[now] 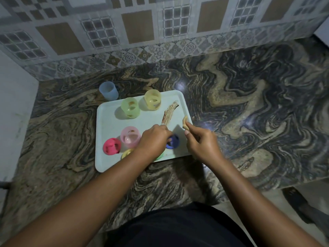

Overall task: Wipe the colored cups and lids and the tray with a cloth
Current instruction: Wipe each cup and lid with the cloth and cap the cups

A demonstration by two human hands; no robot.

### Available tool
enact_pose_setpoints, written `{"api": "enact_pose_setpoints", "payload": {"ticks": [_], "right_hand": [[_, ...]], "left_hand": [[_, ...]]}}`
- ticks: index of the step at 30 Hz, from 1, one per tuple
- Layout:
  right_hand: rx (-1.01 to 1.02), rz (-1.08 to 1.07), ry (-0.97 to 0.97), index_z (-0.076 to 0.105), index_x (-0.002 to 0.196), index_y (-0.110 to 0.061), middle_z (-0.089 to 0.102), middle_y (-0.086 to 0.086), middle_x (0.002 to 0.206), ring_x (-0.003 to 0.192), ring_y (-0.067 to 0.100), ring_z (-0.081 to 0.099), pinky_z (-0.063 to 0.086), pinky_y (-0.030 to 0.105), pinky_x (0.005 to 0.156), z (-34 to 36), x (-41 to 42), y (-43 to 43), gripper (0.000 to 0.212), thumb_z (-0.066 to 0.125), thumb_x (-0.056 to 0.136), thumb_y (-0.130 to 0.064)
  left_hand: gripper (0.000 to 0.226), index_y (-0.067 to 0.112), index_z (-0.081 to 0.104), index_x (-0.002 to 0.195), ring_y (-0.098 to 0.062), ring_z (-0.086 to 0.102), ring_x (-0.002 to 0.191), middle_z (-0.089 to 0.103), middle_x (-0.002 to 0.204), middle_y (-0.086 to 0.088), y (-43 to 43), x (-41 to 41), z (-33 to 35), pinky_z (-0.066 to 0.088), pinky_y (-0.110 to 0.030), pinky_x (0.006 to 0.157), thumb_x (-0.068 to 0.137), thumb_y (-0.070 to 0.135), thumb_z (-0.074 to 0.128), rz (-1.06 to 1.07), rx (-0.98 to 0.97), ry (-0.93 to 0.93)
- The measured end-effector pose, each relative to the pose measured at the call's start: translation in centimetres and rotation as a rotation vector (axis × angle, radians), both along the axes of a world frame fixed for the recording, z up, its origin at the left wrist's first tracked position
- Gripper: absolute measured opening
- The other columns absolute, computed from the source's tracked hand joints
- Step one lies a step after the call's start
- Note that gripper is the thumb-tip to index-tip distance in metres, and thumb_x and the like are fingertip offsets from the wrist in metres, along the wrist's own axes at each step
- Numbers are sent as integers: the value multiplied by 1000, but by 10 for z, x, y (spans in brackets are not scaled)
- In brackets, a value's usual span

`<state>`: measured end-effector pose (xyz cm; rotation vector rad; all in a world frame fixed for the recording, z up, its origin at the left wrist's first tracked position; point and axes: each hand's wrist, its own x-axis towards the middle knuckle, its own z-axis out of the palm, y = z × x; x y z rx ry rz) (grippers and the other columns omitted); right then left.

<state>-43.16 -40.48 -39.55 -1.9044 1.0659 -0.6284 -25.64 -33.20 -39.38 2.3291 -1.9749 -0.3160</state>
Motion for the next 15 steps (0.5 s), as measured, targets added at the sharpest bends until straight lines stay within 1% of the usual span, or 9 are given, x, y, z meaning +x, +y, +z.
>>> {"api": "enact_pose_setpoints", "payload": {"ticks": [2,3,5,7,8,10,11,13,15], "right_hand": [[32,14,-3,65,135,-21,70,-5,128,114,-2,63,56,26,98,-2,-3,0,37,65,99,-25],[42,14,-5,65,136,-22,70,-7,127,112,-4,64,56,24,94,-3,-4,1,37,64,99,-25],[56,0,-19,65,135,-25,74,-12,116,92,-13,63,52,18,79,-5,-7,2,36,63,99,-25],[105,-24,-62,66,134,-28,75,-19,99,73,-14,58,47,19,70,-3,-6,5,35,63,99,-26],[137,-33,-98,66,133,-30,74,-22,91,68,-12,57,48,22,66,0,-4,7,34,63,99,-25],[176,-44,-194,67,130,-32,75,-23,94,79,-6,64,55,32,71,10,4,12,32,64,99,-23],[185,-55,-241,68,130,-30,75,-23,102,91,-3,67,57,34,77,15,9,14,31,65,99,-22],[217,-62,-333,68,130,-27,73,-25,103,100,1,68,54,34,83,27,19,17,31,64,99,-25],[257,-33,-408,69,128,-37,75,-11,93,82,10,62,53,39,70,41,27,20,32,63,96,-38]], "left_hand": [[24,23,68,117,-27,51,107,62,113,-2,-1,0,-3,44,-36,73,95,25,58,-13,-22,-6],[22,22,68,115,-27,50,107,62,115,-2,-1,0,-4,45,-36,75,95,25,59,-13,-33,-5],[18,21,70,109,-26,50,109,60,121,0,0,0,-3,47,-37,80,93,27,63,40,-86,69],[11,21,71,99,-24,56,101,64,117,0,-1,-1,6,49,-35,84,89,24,69,171,-174,280],[8,21,71,95,-20,61,90,67,109,1,-1,-1,14,51,-33,82,86,22,72,250,-211,409],[6,22,73,89,-15,67,68,71,101,3,-1,-1,35,57,-32,69,85,18,75,423,-237,685],[7,22,74,89,-16,71,67,71,103,2,1,0,46,60,-34,62,85,17,76,497,-238,828],[8,20,76,91,-22,75,81,73,108,-3,9,3,62,62,-37,60,85,14,75,580,-247,1056],[13,17,77,97,-24,74,95,75,108,-7,20,7,77,63,-38,70,88,9,72,630,-301,1214]]}}
